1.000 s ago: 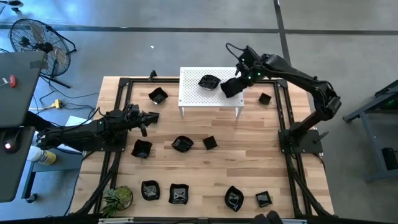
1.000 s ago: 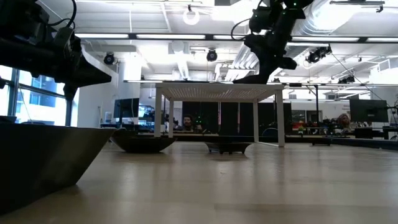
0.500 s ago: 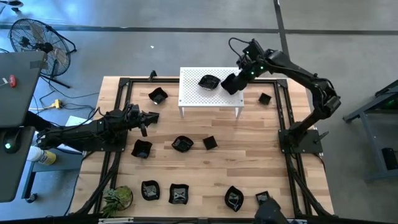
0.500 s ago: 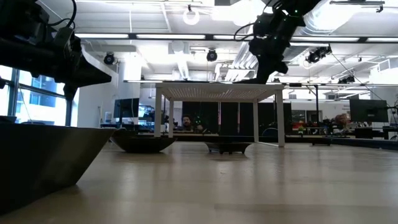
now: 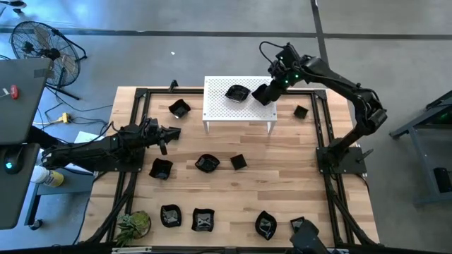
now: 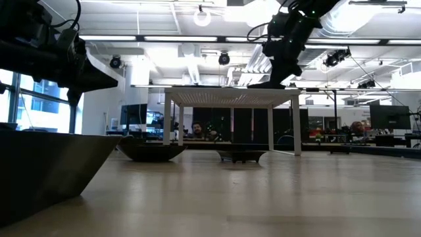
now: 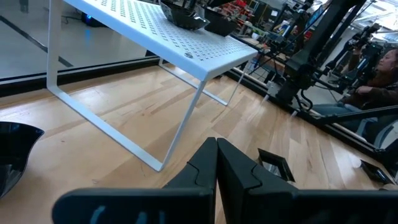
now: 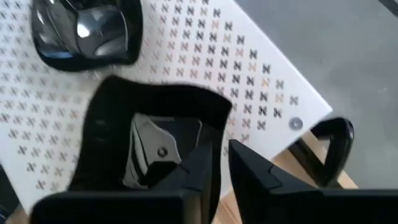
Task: Pick & Place Mini shaped plates
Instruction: Put the black distorted square plate on the shelf, then put the black square plate on the shelf
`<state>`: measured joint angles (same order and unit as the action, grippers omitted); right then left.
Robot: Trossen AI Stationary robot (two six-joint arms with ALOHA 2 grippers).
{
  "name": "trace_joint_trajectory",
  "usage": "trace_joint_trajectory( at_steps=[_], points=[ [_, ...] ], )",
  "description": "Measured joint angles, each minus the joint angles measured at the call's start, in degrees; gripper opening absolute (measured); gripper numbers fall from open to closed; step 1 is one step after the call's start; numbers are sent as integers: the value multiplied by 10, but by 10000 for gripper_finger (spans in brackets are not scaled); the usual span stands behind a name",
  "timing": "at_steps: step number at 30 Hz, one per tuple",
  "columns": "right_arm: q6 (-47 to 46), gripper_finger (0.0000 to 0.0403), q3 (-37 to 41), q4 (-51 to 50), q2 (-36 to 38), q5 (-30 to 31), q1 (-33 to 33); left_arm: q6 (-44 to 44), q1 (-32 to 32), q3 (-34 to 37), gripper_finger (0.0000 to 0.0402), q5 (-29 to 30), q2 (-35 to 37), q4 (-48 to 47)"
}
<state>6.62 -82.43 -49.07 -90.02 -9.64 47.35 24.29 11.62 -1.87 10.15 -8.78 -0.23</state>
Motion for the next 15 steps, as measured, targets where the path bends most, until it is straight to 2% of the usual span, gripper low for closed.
trace_joint_trajectory(
  at_steps=[4,7,11,15],
  points=[
    [5,83,0,8,3,-3,-1,0,0,0,1,-3,0,1],
    [9,87,0,-4,24,-4,-9,18,0,0,1,-3,0,5],
    [10,58,7,-11,80,3,-43,47,0,0,1,-19,0,6],
    [-7,10,77,62,156,0,-84,45,0,-33,1,-28,-11,-80]
  ],
)
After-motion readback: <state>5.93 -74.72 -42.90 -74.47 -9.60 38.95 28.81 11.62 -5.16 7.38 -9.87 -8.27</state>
